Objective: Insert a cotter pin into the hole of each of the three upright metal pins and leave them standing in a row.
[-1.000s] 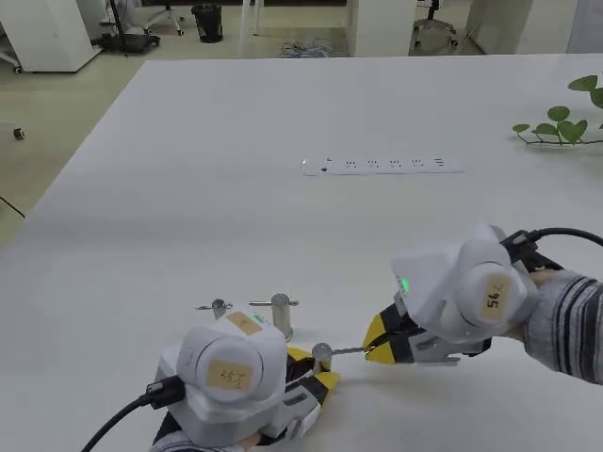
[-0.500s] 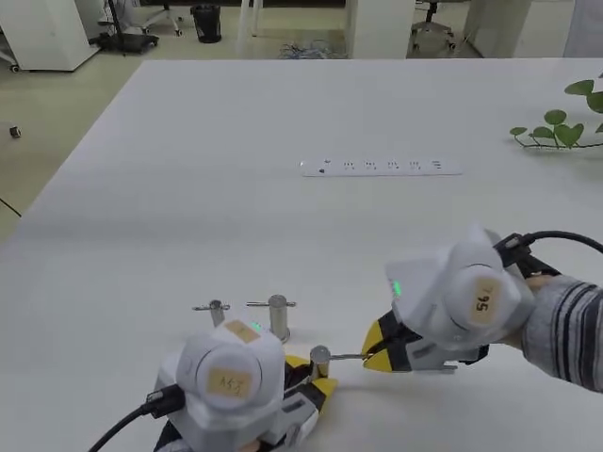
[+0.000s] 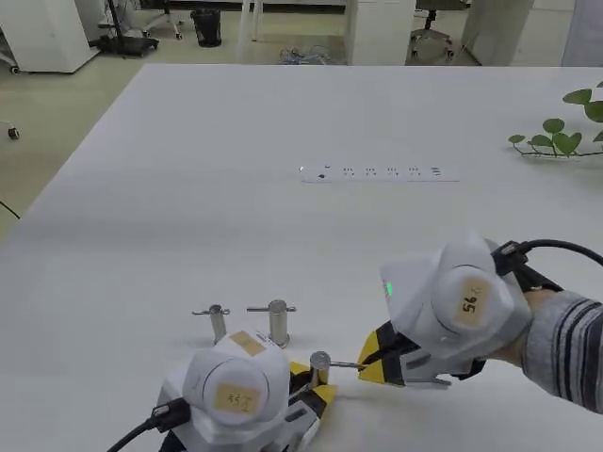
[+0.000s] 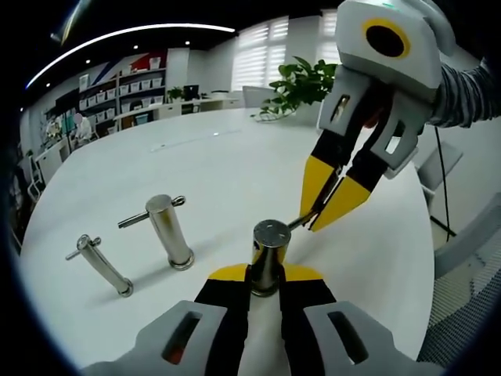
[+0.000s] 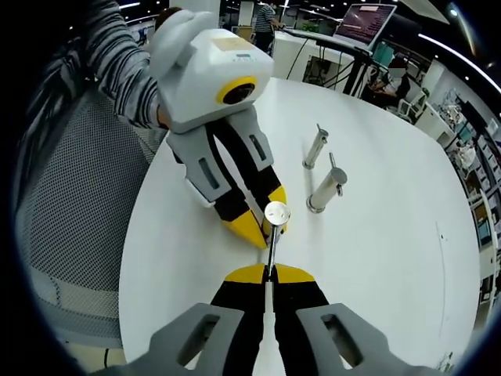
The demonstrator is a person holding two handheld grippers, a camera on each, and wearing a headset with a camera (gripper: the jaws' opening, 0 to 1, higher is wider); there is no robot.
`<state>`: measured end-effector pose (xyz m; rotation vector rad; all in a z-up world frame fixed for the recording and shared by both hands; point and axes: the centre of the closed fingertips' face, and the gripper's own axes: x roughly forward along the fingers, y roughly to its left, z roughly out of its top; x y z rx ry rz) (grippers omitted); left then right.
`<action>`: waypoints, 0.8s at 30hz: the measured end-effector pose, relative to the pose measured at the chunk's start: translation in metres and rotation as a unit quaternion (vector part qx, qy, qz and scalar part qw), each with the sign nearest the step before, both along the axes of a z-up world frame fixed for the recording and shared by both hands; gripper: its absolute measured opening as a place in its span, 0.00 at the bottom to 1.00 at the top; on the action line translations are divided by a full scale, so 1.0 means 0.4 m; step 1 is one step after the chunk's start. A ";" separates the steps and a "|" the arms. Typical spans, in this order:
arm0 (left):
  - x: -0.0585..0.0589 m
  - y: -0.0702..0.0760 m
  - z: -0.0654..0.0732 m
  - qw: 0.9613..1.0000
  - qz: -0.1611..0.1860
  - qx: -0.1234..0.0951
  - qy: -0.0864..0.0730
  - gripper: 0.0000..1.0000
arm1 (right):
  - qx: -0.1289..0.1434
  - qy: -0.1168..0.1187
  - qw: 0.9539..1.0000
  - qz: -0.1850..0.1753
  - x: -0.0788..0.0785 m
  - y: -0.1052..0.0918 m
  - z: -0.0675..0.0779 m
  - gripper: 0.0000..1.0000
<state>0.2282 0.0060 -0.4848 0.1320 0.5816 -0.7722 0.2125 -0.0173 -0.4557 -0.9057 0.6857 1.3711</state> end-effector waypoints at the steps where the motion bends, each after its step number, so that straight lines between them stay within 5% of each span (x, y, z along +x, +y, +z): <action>1: 0.000 0.000 0.000 1.000 0.001 0.000 0.000 0.10 | -0.001 -0.003 1.000 0.000 0.000 0.001 -0.001 0.00; 24: 0.003 -0.001 -0.005 1.000 0.023 -0.003 0.004 0.10 | -0.001 -0.021 1.000 -0.007 0.013 0.030 -0.005 0.00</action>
